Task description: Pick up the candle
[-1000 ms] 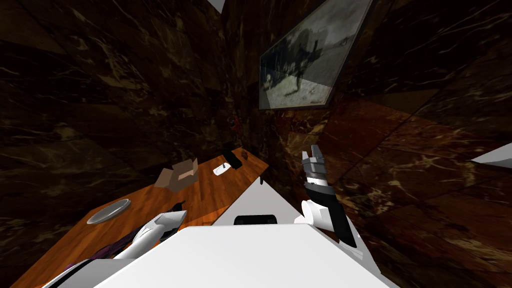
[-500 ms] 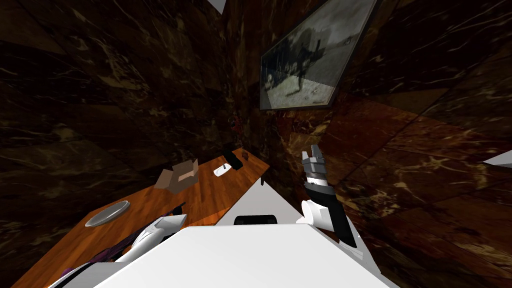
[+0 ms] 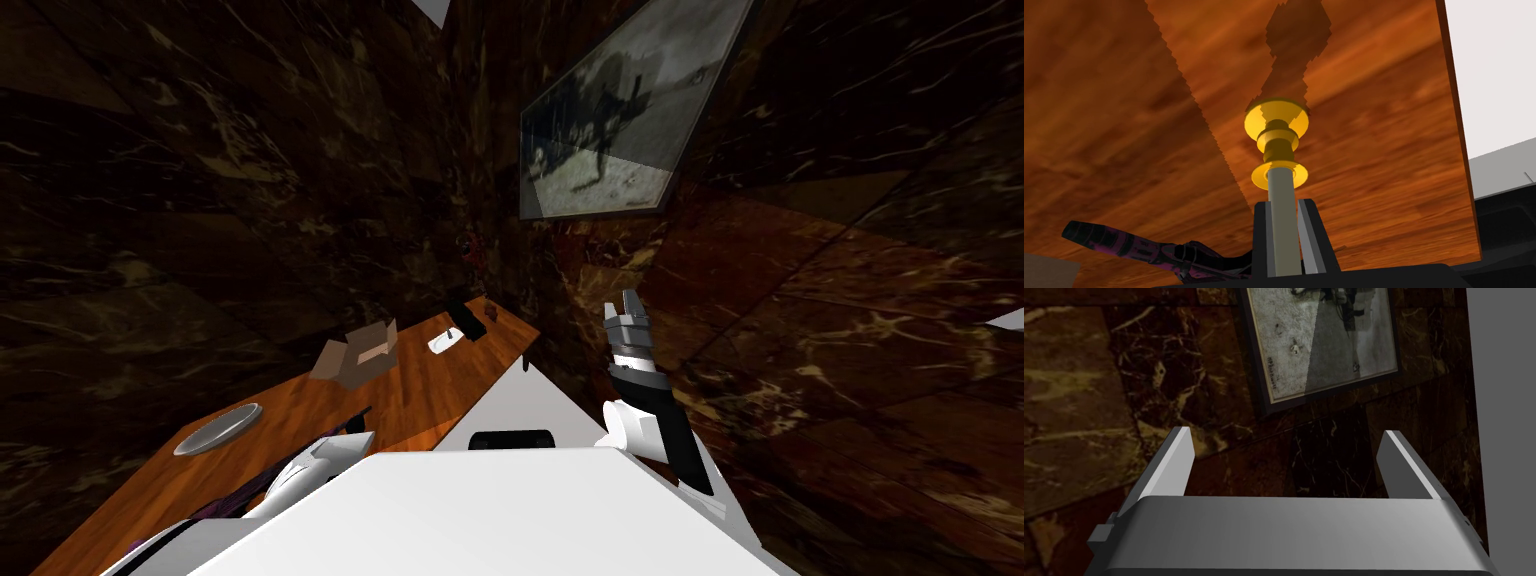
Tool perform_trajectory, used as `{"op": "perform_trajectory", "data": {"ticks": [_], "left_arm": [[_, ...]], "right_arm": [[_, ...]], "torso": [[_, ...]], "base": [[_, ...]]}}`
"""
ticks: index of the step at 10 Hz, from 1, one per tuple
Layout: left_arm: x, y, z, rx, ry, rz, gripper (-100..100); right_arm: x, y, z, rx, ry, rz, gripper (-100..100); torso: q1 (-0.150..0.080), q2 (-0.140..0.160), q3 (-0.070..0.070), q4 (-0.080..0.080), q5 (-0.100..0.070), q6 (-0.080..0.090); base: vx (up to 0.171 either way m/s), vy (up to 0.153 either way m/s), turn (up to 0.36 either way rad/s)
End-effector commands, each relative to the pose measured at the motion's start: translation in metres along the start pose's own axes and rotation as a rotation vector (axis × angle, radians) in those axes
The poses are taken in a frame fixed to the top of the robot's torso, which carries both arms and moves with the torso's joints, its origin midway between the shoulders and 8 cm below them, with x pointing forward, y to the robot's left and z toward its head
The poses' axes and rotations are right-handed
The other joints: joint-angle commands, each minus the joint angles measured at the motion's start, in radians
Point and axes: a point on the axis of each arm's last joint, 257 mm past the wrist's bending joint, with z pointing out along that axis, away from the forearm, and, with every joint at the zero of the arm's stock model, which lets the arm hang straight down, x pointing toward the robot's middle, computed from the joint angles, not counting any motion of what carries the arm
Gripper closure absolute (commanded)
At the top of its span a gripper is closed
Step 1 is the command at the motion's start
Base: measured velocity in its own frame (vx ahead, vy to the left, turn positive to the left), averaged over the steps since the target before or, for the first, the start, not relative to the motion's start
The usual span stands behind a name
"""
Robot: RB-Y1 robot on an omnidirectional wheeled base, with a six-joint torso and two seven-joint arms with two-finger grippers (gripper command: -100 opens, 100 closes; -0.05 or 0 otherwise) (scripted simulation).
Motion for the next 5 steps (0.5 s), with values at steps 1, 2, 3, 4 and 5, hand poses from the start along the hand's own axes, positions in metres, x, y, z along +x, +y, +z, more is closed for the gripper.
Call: {"op": "perform_trajectory", "data": {"ticks": [1, 2, 3, 4, 5], "left_arm": [[0.0000, 0.0000, 0.0000, 0.000, 0.000, 0.000, 100], [-0.0002, -0.0003, -0.0001, 0.001, 0.000, 0.000, 100], [-0.0002, -0.0003, -0.0001, 0.001, 0.000, 0.000, 100], [-0.0002, -0.0003, -0.0001, 0.001, 0.000, 0.001, 0], [-0.0061, -0.0072, -0.0050, 0.001, 0.000, -0.002, 100]], "right_arm": [[0.0000, 0.0000, 0.0000, 0.000, 0.000, 0.000, 0], [0.0000, 0.0000, 0.0000, 0.000, 0.000, 0.000, 0], [0.0000, 0.0000, 0.0000, 0.000, 0.000, 0.000, 0], [0.0000, 0.0000, 0.0000, 0.000, 0.000, 0.000, 0], [0.0000, 0.0000, 0.0000, 0.000, 0.000, 0.000, 0]], "torso": [[0.000, 0.000, 0.000, 0.000, 0.000, 0.000], [0.000, 0.000, 0.000, 0.000, 0.000, 0.000], [0.000, 0.000, 0.000, 0.000, 0.000, 0.000], [0.000, 0.000, 0.000, 0.000, 0.000, 0.000], [0.000, 0.000, 0.000, 0.000, 0.000, 0.000]], "base": [[0.000, 0.000, 0.000], [0.000, 0.000, 0.000], [0.000, 0.000, 0.000], [0.000, 0.000, 0.000], [-0.030, -0.026, -0.008]]}}
